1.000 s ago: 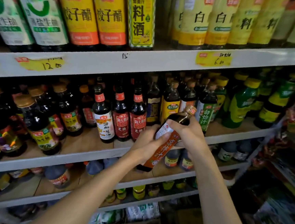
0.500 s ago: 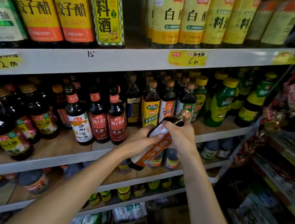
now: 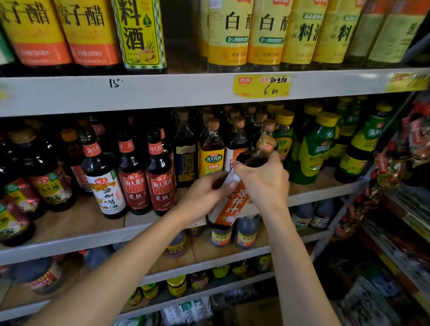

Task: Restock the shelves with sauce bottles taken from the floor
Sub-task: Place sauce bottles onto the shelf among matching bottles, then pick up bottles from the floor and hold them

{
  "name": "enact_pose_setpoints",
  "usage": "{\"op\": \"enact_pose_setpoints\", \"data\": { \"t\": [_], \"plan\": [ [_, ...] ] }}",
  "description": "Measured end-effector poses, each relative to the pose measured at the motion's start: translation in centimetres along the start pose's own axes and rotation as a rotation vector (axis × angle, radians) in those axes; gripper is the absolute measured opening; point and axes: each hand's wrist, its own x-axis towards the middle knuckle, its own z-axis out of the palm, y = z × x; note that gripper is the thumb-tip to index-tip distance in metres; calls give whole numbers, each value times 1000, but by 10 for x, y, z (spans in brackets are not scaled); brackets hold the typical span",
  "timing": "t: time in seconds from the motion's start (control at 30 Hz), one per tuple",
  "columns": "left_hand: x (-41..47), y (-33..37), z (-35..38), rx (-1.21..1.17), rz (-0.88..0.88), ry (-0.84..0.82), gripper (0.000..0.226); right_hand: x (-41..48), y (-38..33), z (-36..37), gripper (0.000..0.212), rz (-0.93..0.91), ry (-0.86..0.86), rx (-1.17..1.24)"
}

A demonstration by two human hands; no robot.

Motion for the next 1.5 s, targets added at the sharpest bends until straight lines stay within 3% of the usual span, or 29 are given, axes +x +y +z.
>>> {"op": "enact_pose_setpoints", "data": {
  "t": [0.17,0.5,0.73,1.0,1.4,1.5],
  "plan": [
    [11,-11,-13,468,91,185,27,27,-13,5,59,-145,93,-106],
    [0,-48,-24,438,8,219,19,56,-2,34,52,-183,-93,-213],
    [1,-47,-27,452,14,221,27,58,8,40,61,-123,-150,-178],
    [1,-51,-29,460,34,203,25,65,1,34,72,-100,-152,-512],
    [-4,-60,-32,487,3,142,21,50,19,42,74,-185,-24,-314],
    [-4,-57,-32,477,5,108,21,31,35,39,63,-138,36,-197]
  ]
}}
